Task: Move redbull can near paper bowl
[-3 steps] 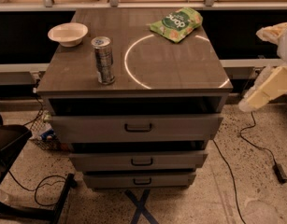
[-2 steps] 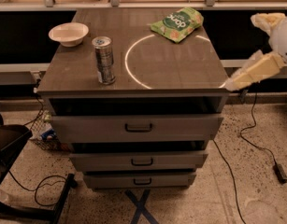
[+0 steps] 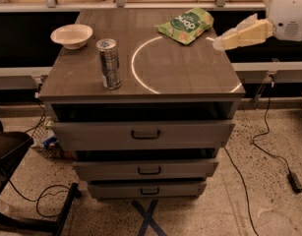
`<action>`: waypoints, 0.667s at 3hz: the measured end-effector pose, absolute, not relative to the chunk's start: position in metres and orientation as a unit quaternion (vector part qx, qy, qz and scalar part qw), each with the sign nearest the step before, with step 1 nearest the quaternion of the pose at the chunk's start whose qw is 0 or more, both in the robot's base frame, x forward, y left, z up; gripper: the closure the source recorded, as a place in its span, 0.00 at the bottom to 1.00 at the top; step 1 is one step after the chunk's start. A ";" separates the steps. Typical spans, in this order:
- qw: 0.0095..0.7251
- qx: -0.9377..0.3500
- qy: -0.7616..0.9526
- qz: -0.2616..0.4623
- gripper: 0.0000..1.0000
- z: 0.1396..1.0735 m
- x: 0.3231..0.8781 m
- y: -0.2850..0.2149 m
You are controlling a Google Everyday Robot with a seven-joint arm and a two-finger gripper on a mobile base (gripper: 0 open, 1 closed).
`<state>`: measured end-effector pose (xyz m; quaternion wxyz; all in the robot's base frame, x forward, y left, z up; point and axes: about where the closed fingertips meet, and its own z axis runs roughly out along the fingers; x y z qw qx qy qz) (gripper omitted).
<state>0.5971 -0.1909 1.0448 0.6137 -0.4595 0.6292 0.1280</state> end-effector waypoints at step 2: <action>0.622 -0.454 0.620 0.149 0.00 1.041 0.600 -0.177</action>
Offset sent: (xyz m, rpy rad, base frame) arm 0.0078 0.0251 -0.0097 0.1042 -0.0033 0.0497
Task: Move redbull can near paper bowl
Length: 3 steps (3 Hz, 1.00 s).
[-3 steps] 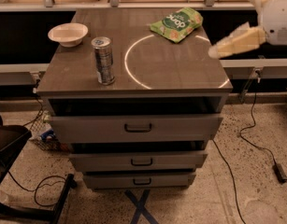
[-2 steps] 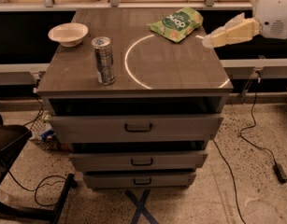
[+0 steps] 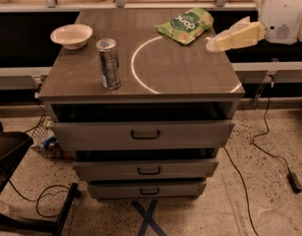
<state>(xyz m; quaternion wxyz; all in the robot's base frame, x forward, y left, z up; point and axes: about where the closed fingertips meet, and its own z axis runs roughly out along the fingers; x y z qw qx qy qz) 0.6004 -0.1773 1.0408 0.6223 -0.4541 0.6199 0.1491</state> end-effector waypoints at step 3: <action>0.617 -0.455 0.581 0.275 0.00 0.976 0.642 -0.043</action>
Offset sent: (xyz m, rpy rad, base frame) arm 0.0494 0.1524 -0.0735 0.2737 0.0554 0.2562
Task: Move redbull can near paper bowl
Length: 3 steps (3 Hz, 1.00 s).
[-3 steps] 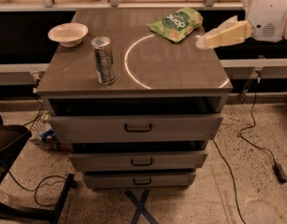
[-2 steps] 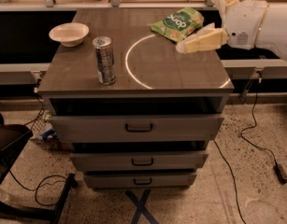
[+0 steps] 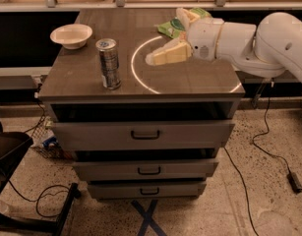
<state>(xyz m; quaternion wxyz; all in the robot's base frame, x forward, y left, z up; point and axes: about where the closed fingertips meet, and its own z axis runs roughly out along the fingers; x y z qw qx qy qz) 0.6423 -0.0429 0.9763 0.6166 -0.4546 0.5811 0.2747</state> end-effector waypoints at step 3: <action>0.556 -0.443 0.602 0.364 0.00 0.910 0.664 0.030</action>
Offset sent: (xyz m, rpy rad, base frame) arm 0.0325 0.0589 -0.0706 0.0245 0.1756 0.0579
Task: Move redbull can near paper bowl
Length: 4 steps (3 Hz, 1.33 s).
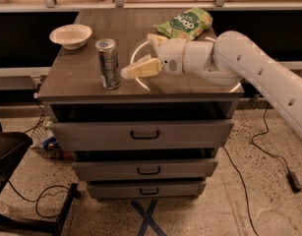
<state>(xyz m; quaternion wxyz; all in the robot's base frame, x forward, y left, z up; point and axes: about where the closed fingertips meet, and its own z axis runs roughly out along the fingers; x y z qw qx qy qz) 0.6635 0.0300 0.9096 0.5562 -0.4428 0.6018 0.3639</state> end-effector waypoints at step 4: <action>0.551 -0.457 0.552 0.428 0.47 0.921 0.628 0.091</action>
Offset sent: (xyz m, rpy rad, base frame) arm -0.0375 0.0566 0.0147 0.1343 0.0047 0.1387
